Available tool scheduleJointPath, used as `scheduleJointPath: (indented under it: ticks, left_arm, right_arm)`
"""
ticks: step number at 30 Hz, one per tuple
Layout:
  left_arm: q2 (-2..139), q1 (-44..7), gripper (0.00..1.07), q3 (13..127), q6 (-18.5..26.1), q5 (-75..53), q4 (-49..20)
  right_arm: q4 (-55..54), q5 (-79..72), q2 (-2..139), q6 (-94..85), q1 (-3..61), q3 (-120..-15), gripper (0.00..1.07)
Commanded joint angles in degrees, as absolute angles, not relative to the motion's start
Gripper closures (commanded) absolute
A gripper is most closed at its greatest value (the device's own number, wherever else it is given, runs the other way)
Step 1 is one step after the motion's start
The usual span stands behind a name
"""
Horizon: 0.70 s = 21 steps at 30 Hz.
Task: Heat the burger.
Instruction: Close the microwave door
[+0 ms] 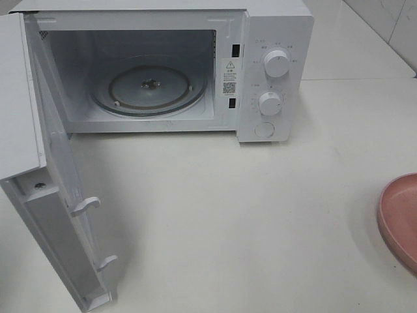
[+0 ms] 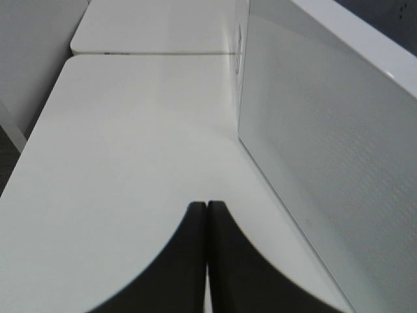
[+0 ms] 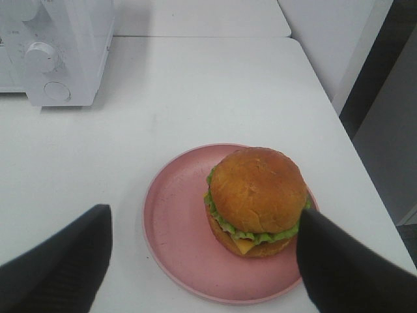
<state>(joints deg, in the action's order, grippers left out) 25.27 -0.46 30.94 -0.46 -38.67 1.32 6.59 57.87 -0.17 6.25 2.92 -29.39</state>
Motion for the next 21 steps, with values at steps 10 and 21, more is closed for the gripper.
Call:
scheduleJointPath:
  ticks: [10,21]
  left_arm:
    - [39.30,-0.34,1.07,21.66,-0.63,-6.59,1.09]
    - [50.42,-0.52,1.07,14.27,-0.86,19.42,1.49]
  right_arm:
    - [6.65,57.07,-1.60,5.79,2.58,-29.28,0.32]
    - [6.65,57.07,-1.60,5.79,2.58,-29.28,0.32]
